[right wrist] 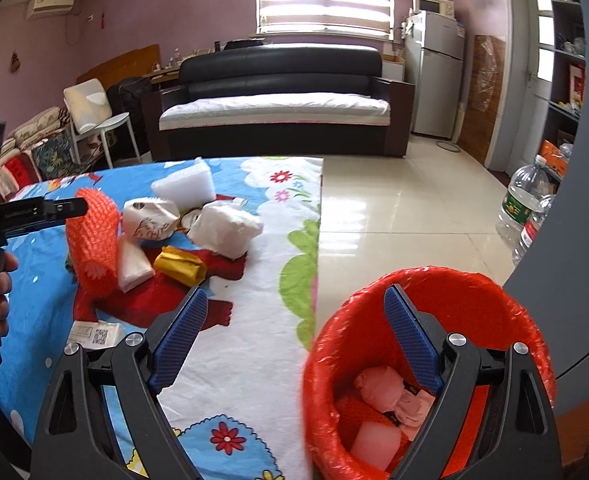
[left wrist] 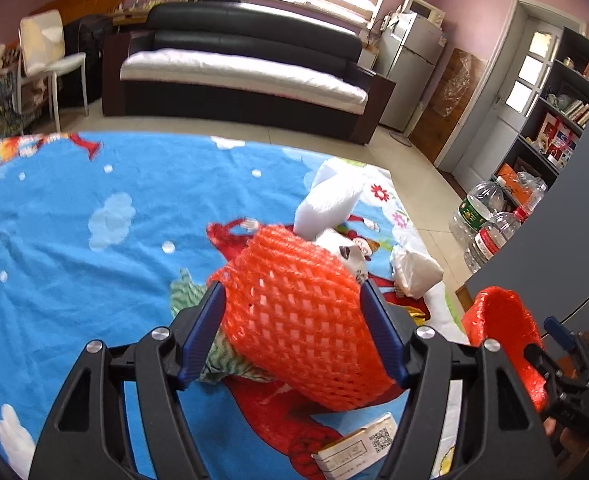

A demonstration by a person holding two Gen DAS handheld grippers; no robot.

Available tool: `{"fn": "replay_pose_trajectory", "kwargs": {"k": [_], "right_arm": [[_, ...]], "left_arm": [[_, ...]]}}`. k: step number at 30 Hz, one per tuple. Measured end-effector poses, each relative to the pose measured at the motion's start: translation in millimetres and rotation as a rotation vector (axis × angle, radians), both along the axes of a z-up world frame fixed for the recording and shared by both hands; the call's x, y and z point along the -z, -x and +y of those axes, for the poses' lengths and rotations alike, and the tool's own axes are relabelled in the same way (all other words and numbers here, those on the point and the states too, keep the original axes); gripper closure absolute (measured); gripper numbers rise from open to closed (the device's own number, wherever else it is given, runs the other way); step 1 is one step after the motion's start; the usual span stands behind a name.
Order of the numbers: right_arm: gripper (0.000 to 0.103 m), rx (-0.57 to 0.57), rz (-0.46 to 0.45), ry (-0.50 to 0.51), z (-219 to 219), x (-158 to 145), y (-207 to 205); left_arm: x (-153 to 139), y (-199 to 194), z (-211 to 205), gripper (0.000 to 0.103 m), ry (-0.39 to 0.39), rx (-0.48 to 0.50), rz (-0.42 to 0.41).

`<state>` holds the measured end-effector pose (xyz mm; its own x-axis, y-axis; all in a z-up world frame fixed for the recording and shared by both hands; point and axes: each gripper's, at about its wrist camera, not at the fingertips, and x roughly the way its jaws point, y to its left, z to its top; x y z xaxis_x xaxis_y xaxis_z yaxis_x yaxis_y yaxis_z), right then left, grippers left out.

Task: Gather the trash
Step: 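Grasp the orange foam net with the left tool while the right tool grasps the white QR-code box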

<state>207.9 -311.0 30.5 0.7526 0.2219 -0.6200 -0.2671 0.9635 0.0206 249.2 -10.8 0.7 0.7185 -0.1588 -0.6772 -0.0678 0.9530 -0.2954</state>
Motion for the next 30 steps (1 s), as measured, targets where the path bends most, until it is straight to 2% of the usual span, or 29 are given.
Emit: {"fn": "replay_pose_trajectory", "kwargs": {"k": [11,14,18,23,30], "right_arm": [[0.018,-0.036,0.016,0.003,14.5,5.9,2.1],[0.018,-0.049,0.020,0.008,18.8,6.9,4.4],[0.018,-0.066,0.026,0.014,27.3,9.2,8.6],[0.018,-0.094,0.037,0.010,41.0,11.9,14.1],[0.018,-0.155,0.068,-0.002,73.9,18.1,21.5]], "left_arm": [[16.4,-6.8,-18.4,0.036,0.027,0.067,0.063],[21.6,-8.4,-19.8,0.042,0.037,0.078,0.087],[29.2,-9.2,-18.0,0.059,0.053,0.088,0.120],[27.1,-6.3,-14.2,0.072,0.068,0.105,0.119],[14.1,4.4,-2.7,0.073,0.084,0.103,0.085]]}}
